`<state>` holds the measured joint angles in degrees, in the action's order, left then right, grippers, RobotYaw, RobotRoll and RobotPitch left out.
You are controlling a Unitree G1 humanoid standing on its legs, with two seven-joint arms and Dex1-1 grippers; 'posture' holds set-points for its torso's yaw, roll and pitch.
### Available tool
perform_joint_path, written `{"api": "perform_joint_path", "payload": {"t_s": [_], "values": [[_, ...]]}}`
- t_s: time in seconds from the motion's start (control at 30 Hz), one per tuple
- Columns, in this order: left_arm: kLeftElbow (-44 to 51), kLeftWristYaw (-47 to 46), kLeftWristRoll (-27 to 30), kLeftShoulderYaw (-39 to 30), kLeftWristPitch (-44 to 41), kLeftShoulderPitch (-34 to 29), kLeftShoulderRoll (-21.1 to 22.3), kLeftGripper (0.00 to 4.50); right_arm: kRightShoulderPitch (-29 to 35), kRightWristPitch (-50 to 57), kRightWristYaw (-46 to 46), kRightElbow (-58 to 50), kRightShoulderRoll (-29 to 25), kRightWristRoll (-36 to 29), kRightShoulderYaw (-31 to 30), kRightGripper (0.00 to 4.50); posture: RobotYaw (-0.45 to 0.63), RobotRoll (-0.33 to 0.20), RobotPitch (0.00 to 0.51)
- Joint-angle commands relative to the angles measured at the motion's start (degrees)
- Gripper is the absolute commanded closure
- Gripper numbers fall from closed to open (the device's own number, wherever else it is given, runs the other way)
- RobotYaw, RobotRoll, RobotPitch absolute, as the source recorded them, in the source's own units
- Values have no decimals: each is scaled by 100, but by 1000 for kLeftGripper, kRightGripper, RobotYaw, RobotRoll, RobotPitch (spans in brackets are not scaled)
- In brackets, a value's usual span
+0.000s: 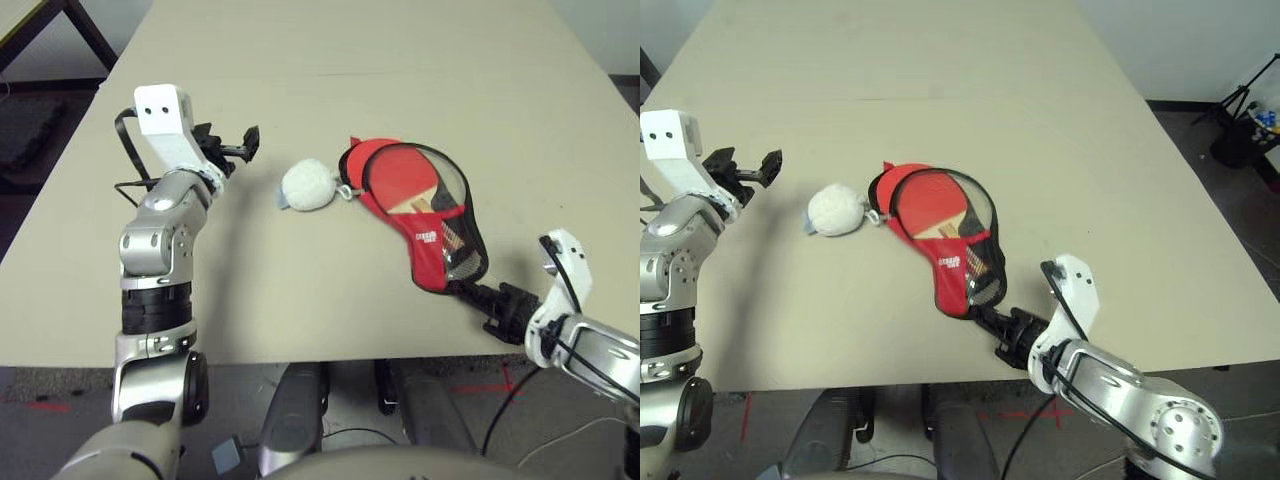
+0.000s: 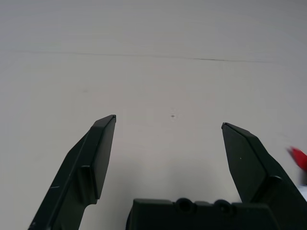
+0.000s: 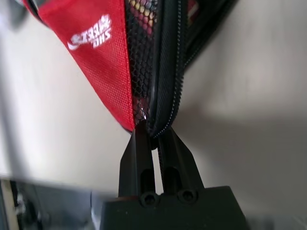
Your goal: Store the ping-pong paddle in its case and zip it.
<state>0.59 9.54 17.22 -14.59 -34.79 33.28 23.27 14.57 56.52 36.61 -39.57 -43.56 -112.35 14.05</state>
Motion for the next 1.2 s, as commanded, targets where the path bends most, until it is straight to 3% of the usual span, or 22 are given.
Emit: {"api": "perform_joint_path", "payload": {"t_s": [0.03,0.17,0.3,0.53,0.77,0.8,1.03,1.2], "values": [[-221,34,-63,79,123,15,-94,0,-300,-449,-99,244,-501,-65,-326,4488,3,0,215],[-307,52,-74,121,197,78,-154,0,-1058,-677,-125,835,-935,-65,-477,4488,1,0,212],[-379,65,-87,139,246,127,-164,0,-1560,-766,-117,1253,-978,52,-704,4488,13,0,211],[-396,115,-103,90,246,156,-98,0,-2229,-718,-371,1851,-709,691,-1042,2363,31,0,213],[-389,136,-115,70,227,183,-42,0,-2685,-454,-766,2434,-636,1297,-971,185,43,0,210],[-375,134,-115,71,223,177,-37,0,-2732,-373,-828,2513,-685,1352,-940,29,44,0,209],[-374,137,-114,91,221,183,-37,0,-2760,56,-1151,2900,-706,1571,-841,29,45,0,203],[-415,150,-126,108,220,248,-38,0,-2619,177,-1043,3255,-435,884,-803,29,49,0,198]]}}
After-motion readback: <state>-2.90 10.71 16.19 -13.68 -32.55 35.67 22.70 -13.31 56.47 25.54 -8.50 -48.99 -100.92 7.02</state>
